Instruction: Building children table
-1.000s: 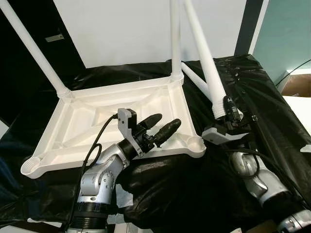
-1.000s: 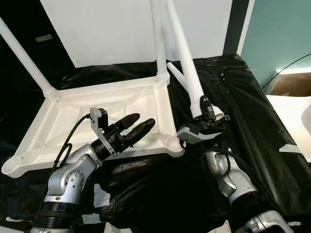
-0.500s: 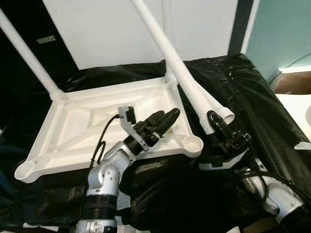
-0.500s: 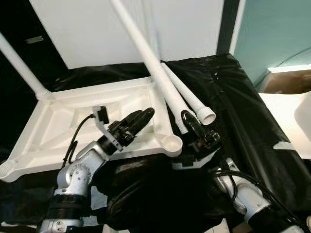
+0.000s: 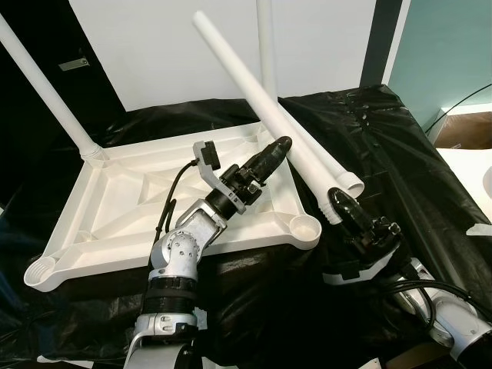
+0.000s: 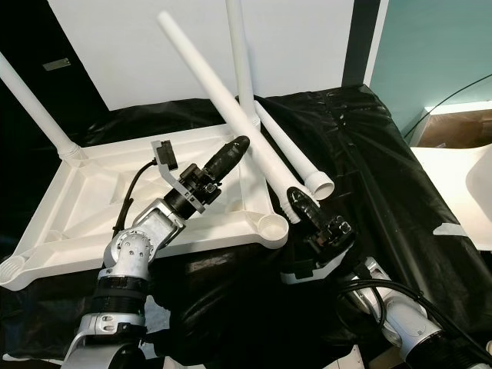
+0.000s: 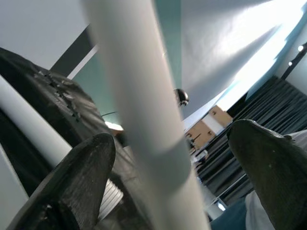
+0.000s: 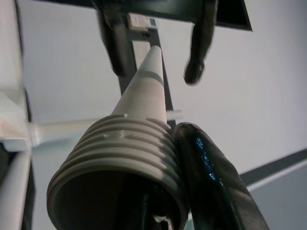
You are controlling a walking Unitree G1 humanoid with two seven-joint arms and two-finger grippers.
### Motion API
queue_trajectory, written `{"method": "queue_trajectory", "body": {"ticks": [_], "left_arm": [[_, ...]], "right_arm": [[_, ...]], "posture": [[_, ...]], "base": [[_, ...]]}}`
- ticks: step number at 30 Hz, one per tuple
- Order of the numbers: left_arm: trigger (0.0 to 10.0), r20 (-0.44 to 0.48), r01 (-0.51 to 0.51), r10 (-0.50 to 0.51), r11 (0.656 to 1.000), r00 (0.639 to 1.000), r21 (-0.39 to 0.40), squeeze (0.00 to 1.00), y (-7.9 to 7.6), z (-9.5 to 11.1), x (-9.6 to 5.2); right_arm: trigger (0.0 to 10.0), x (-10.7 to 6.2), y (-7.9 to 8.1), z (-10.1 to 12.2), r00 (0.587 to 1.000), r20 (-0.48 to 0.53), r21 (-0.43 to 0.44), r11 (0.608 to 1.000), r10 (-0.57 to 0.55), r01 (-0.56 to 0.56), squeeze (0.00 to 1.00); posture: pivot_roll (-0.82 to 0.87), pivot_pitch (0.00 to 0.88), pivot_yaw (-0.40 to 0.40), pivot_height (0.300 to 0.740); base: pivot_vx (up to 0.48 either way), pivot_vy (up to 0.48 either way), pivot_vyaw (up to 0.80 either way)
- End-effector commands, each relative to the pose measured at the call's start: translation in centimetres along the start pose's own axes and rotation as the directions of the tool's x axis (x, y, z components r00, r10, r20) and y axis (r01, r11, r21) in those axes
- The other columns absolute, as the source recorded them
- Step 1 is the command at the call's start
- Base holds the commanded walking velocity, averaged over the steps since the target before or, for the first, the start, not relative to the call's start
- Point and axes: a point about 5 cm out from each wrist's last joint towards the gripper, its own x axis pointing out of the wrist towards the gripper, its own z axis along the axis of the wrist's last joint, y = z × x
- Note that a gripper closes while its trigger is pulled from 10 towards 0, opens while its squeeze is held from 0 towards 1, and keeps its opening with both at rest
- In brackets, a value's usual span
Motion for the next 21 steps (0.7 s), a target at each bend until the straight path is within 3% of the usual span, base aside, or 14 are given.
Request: {"method": "queue_trajectory", "body": {"ticks": [1,4,15,16,21], "left_arm": [[10.0,0.022,-0.004,0.004,1.000,1.000,-0.009,0.00,0.1,0.3,0.1],[10.0,0.015,-0.015,0.015,1.000,1.000,-0.002,0.00,0.3,0.5,0.8],[10.0,0.020,-0.070,0.071,0.997,0.997,-0.009,0.00,1.0,0.5,1.4],[0.0,0.040,-0.059,0.059,0.998,0.997,-0.006,0.00,0.8,0.9,1.6],[0.0,0.128,-0.025,0.024,1.000,0.991,0.006,0.00,0.4,2.1,1.5]], "right_arm": [[10.0,-0.2,0.1,0.2,0.999,0.033,0.005,1.000,-0.006,0.005,0.00],[10.0,-0.8,0.1,0.6,0.995,0.099,-0.001,1.000,0.000,0.000,0.00],[10.0,-1.4,0.1,0.5,0.989,0.148,-0.009,1.000,-0.013,0.014,0.00],[10.0,-1.6,0.2,0.7,0.989,0.145,0.000,1.000,-0.012,0.013,0.00],[10.0,-1.9,1.0,0.7,0.995,0.097,0.034,0.999,0.006,-0.010,0.00]], "posture": [[-0.11,0.000,0.139,0.740],[-0.11,0.000,0.142,0.740],[-0.11,0.000,0.146,0.740],[-0.11,0.000,0.146,0.740],[-0.10,0.000,0.137,0.740]], "base": [[0.000,0.000,0.00],[0.000,0.000,0.00],[0.000,0.000,0.00],[0.000,0.000,0.00],[0.000,0.000,0.00]]}}
